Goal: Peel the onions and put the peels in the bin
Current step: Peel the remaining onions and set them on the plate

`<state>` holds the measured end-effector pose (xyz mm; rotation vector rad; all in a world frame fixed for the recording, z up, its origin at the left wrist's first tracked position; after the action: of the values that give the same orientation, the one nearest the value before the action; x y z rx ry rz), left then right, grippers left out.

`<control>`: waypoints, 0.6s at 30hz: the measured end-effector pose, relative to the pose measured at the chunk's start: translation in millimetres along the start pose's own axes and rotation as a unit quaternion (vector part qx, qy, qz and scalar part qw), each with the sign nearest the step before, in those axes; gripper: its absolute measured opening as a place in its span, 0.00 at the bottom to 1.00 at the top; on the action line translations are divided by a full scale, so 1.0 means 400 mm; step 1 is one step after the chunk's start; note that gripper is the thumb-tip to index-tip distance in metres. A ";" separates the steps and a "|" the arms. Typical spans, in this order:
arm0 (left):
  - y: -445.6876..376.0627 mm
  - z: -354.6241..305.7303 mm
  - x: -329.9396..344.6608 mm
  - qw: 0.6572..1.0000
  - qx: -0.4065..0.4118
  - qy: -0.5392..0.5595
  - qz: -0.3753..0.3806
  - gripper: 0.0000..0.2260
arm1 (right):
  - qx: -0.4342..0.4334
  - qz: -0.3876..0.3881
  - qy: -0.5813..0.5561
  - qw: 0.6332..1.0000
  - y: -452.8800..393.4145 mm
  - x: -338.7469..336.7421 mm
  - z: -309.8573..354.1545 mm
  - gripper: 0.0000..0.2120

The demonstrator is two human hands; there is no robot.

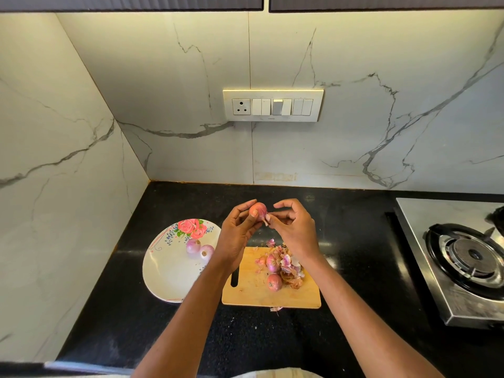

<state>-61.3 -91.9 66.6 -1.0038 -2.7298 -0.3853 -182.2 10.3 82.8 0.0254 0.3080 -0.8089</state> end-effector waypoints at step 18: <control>0.018 0.014 0.015 0.998 -0.039 -0.005 0.040 0.14 | -0.024 -0.013 0.069 0.997 -0.014 -0.007 -0.011 0.06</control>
<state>-61.4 -81.3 64.3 -1.1337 -2.6928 -0.4775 -189.3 9.2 80.0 0.0315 0.4588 -0.8266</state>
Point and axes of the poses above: each hand's wrist, its own y-axis away from the middle knuckle, its own x-axis out of the palm, z = x × y, the point moved 5 cm from there along -y, towards the middle knuckle, and after that the axes turned 2 degrees about y, right-handed, at the moved point
